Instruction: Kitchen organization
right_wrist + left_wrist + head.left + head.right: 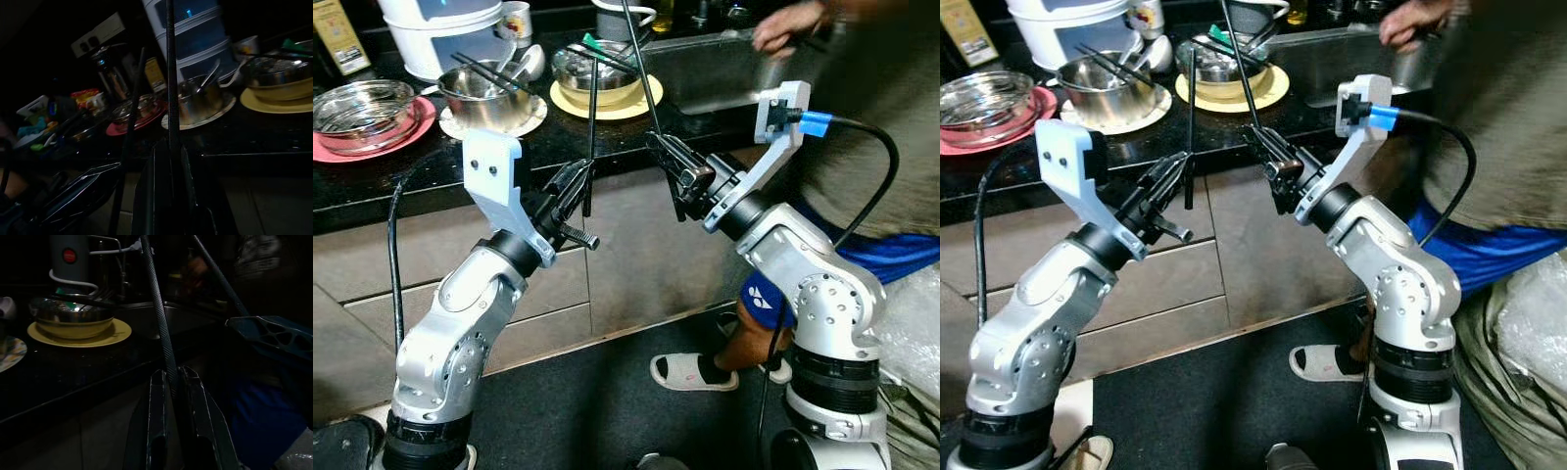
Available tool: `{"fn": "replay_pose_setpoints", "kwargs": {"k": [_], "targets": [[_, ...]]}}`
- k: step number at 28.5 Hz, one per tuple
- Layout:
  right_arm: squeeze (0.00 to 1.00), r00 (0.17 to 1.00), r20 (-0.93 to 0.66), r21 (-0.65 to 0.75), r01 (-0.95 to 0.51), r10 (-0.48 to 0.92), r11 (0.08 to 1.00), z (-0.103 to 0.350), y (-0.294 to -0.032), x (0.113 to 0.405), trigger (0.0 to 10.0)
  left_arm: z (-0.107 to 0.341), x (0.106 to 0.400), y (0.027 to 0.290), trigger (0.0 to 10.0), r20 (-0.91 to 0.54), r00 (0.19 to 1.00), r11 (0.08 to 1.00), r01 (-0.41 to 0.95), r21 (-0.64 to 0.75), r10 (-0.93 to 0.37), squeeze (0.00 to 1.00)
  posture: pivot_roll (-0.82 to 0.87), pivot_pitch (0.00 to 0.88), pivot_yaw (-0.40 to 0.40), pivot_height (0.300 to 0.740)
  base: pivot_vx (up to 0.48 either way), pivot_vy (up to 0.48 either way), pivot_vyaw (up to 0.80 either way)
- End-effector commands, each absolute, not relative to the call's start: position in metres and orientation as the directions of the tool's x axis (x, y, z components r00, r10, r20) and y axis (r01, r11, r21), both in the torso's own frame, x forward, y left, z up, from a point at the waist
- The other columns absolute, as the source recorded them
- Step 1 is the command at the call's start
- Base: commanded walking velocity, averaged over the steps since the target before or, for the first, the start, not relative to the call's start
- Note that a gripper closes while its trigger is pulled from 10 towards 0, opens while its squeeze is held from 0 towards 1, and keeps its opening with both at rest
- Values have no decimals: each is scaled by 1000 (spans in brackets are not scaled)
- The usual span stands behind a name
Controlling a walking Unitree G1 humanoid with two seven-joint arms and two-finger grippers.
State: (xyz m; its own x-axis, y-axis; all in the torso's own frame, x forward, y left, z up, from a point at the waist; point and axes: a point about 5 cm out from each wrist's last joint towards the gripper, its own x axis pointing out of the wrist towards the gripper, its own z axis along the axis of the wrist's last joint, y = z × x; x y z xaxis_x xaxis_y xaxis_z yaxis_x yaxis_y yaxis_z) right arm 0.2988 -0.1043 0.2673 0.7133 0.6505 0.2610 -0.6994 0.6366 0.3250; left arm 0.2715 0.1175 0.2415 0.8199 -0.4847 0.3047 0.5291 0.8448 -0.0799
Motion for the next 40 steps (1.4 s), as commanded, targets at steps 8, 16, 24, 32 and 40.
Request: {"fn": "replay_pose_setpoints", "kwargs": {"k": [8,16,24,32,40], "targets": [[0,732,232,296,-681,641,670,263,-106,299,10000,237,275,121,10000,297,840,868,493,-65,-455,0,-15,36,-1,740,0,0,-241],[0,743,226,273,-670,630,691,263,-105,302,10000,235,280,125,10000,291,864,894,445,-54,-412,0,-19,42,6,740,0,0,-586],[0,746,216,262,-665,630,699,260,-104,302,10000,231,282,127,10000,284,881,909,411,-62,-379,0,-19,42,9,740,0,0,0],[0,806,104,194,-592,583,783,241,-102,312,10000,228,287,128,10000,276,894,921,385,-67,-353,0,-18,41,12,740,0,0,0],[0,825,75,163,-565,560,809,236,-101,319,10000,229,289,130,10000,279,901,929,363,-67,-332,0,-14,40,9,740,0,0,0]]}}
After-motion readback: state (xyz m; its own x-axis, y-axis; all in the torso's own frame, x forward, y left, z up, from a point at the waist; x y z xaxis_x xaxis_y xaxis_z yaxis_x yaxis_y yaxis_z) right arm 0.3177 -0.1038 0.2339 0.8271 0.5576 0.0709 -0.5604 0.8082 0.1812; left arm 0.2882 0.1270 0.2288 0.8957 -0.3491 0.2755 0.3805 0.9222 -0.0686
